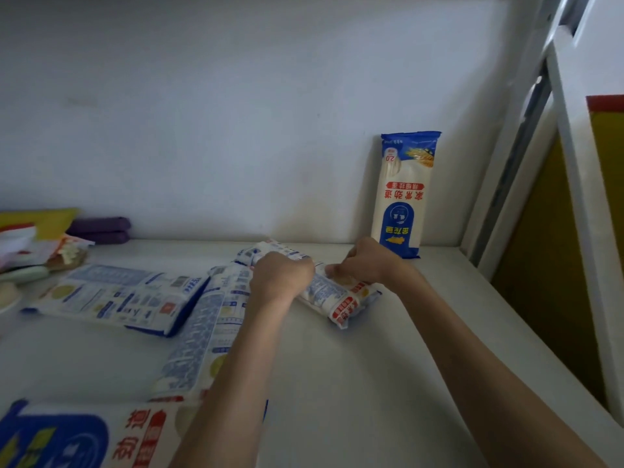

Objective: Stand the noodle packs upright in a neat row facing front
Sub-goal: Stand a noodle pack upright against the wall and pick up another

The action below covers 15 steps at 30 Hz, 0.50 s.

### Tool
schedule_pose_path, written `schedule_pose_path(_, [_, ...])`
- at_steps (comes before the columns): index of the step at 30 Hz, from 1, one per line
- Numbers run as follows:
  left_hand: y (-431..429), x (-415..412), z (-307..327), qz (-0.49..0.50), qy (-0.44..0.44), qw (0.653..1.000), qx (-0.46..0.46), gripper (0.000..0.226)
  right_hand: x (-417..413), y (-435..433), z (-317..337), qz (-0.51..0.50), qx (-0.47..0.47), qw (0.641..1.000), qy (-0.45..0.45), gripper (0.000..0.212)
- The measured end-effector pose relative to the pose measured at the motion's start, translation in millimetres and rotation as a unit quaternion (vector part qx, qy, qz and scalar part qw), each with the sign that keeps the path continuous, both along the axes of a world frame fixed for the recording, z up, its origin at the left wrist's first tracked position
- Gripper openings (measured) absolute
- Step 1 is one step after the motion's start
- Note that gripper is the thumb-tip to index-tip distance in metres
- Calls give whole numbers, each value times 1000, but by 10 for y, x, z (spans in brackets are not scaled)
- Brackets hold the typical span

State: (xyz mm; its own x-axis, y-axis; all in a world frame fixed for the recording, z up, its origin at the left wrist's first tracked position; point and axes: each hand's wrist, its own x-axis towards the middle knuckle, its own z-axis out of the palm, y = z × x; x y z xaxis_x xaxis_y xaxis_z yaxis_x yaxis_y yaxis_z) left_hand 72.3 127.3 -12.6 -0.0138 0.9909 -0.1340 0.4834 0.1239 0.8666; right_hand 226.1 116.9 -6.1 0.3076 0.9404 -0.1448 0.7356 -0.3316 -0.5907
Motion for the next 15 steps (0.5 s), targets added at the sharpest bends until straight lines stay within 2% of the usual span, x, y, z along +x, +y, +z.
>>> schedule_pose_path(4, [138,106,-23,26,-59,998,-12,35,-28,16,-25,11,-13,1000,-10,43])
schedule_pose_path(8, [264,167,-11,39,-110,991,-71,32,-32,23,-28,1,-27,1000,1,42])
schedule_pose_path(10, [317,228,-11,39,-112,988,-94,36,-11,32,-27,-8,-39,999,8,41])
schedule_pose_path(15, [501,481,-26,50,-69,995,-58,54,75,33,-21,-48,-33,995,82,44])
